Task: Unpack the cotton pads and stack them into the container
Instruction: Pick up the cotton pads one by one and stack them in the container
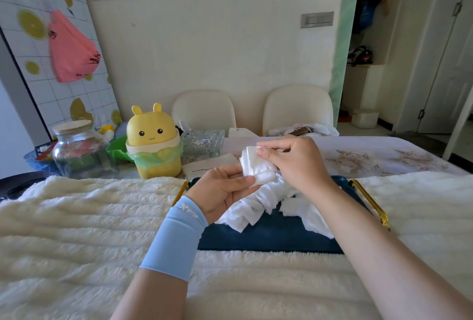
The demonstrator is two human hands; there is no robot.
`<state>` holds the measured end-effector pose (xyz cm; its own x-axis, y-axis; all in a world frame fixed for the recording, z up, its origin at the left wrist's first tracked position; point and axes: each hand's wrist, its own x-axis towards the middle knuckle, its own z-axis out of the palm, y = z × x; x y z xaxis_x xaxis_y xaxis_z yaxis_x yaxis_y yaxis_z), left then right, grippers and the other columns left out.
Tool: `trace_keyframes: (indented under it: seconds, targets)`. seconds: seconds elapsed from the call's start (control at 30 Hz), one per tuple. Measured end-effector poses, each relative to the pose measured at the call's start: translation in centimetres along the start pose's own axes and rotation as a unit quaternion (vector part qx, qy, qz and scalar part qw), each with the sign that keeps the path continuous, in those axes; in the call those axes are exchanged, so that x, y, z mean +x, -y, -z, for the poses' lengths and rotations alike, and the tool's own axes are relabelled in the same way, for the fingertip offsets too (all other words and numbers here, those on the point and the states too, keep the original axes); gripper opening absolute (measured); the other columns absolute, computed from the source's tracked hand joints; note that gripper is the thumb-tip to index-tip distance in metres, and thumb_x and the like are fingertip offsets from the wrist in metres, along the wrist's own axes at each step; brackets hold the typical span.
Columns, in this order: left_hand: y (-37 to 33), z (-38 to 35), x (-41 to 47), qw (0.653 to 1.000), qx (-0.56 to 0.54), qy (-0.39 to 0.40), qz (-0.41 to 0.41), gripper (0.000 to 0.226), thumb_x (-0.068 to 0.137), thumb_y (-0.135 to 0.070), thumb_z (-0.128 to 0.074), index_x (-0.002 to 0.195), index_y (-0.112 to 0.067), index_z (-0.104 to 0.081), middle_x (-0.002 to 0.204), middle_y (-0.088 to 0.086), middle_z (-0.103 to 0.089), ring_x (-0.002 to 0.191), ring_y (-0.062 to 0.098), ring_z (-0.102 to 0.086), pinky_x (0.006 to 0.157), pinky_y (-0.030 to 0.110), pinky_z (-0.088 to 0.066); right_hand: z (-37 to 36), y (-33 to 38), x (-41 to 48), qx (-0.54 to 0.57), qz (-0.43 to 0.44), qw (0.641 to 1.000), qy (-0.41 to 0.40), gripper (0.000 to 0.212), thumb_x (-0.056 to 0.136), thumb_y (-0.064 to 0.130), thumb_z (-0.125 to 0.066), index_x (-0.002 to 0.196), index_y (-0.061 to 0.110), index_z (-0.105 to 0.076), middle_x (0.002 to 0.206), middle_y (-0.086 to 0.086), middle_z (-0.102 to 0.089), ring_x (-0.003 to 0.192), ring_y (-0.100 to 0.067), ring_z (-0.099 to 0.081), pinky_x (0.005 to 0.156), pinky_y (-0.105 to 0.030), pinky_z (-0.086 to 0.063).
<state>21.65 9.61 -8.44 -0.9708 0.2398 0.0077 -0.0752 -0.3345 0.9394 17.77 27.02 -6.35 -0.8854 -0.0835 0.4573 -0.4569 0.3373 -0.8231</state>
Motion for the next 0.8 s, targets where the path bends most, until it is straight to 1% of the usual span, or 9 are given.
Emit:
trace_keyframes:
  seconds: [0.17, 0.27, 0.37, 0.43, 0.53, 0.63, 0.7, 0.73, 0.8]
  targets:
    - [0.2, 0.2, 0.3, 0.999, -0.012, -0.034, 0.008, 0.026, 0.090, 0.013, -0.056, 0.110, 0.004, -0.069, 0.111, 0.019, -0.072, 0.096, 0.022, -0.073, 0.077, 0.023, -0.059, 0.9, 0.3, 0.5, 0.071, -0.006, 0.994, -0.078, 0.004, 0.089, 0.025, -0.076, 0.088, 0.028, -0.079, 0.056, 0.006, -0.066, 0.054, -0.005, -0.058, 0.059, -0.015, -0.046]
    - [0.4, 0.4, 0.5, 0.999, 0.020, -0.048, 0.013, 0.025, 0.090, 0.011, -0.058, 0.112, 0.005, -0.069, 0.115, 0.021, -0.071, 0.100, 0.024, -0.071, 0.082, 0.025, -0.059, 1.4, 1.4, 0.5, 0.181, -0.053, 0.982, -0.005, 0.004, 0.087, 0.018, -0.078, 0.091, 0.019, -0.078, 0.058, 0.004, -0.062, 0.052, -0.009, -0.050, 0.051, -0.019, -0.043]
    - [0.4, 0.2, 0.4, 0.999, 0.034, -0.023, 0.010, 0.029, 0.090, 0.010, -0.059, 0.116, 0.005, -0.067, 0.118, 0.021, -0.069, 0.108, 0.028, -0.069, 0.092, 0.031, -0.057, 1.0, 1.5, 0.2, 0.096, -0.041, 0.992, 0.071, 0.008, 0.083, 0.016, -0.081, 0.091, 0.015, -0.078, 0.054, 0.011, -0.061, 0.044, 0.000, -0.048, 0.047, -0.013, -0.040]
    - [0.3, 0.2, 0.3, 0.999, 0.040, -0.002, 0.006, 0.031, 0.091, 0.010, -0.057, 0.119, 0.003, -0.066, 0.120, 0.021, -0.069, 0.111, 0.029, -0.067, 0.096, 0.035, -0.055, 0.8, 1.1, 0.2, 0.004, -0.014, 0.998, 0.069, 0.008, 0.081, 0.021, -0.084, 0.087, 0.021, -0.079, 0.054, 0.017, -0.064, 0.047, 0.004, -0.052, 0.052, -0.010, -0.042]
    - [0.0, 0.4, 0.1, 0.999, 0.031, 0.017, 0.008, 0.029, 0.094, 0.005, -0.054, 0.122, 0.004, -0.064, 0.123, 0.025, -0.066, 0.110, 0.030, -0.067, 0.096, 0.037, -0.055, 0.7, 0.7, 0.2, -0.040, 0.004, 0.997, 0.059, 0.012, 0.077, 0.024, -0.087, 0.083, 0.025, -0.078, 0.063, 0.014, -0.068, 0.054, 0.005, -0.056, 0.058, -0.011, -0.044]
    - [-0.3, 0.2, 0.2, 0.999, -0.030, 0.016, 0.021, 0.038, 0.096, -0.018, -0.057, 0.126, 0.005, -0.061, 0.124, 0.026, -0.064, 0.112, 0.034, -0.065, 0.092, 0.041, -0.057, 0.6, 0.5, 0.2, -0.075, 0.021, 0.996, 0.045, 0.032, 0.073, 0.035, -0.089, 0.101, 0.030, -0.074, 0.087, 0.019, -0.068, 0.078, 0.008, -0.060, 0.068, -0.011, -0.041]
    - [-0.2, 0.1, 0.3, 1.000, -0.005, 0.003, 0.019, 0.041, 0.093, -0.026, -0.062, 0.123, 0.002, -0.065, 0.119, 0.022, -0.068, 0.109, 0.033, -0.067, 0.092, 0.041, -0.057, 0.7, 0.6, 0.2, -0.086, -0.008, 0.993, 0.075, 0.053, 0.072, 0.047, -0.087, 0.119, 0.035, -0.065, 0.104, 0.019, -0.063, 0.095, 0.007, -0.058, 0.077, -0.016, -0.042]
    - [0.0, 0.0, 0.4, 1.000, 0.021, -0.006, 0.019, 0.037, 0.090, -0.023, -0.065, 0.118, 0.001, -0.067, 0.117, 0.022, -0.069, 0.105, 0.032, -0.068, 0.091, 0.041, -0.058, 0.8, 0.7, 0.2, -0.068, -0.033, 0.992, 0.098, 0.056, 0.074, 0.047, -0.085, 0.123, 0.032, -0.064, 0.104, 0.017, -0.064, 0.091, 0.006, -0.060, 0.074, -0.017, -0.044]
    - [0.4, 0.0, 0.5, 0.996, 0.076, -0.036, 0.018, 0.025, 0.089, -0.011, -0.066, 0.111, 0.001, -0.070, 0.112, 0.023, -0.071, 0.098, 0.033, -0.070, 0.090, 0.042, -0.058, 1.1, 0.7, 0.3, -0.025, -0.068, 0.989, 0.132, 0.044, 0.080, 0.036, -0.083, 0.119, 0.024, -0.069, 0.094, 0.007, -0.069, 0.066, 0.005, -0.063, 0.058, -0.012, -0.046]
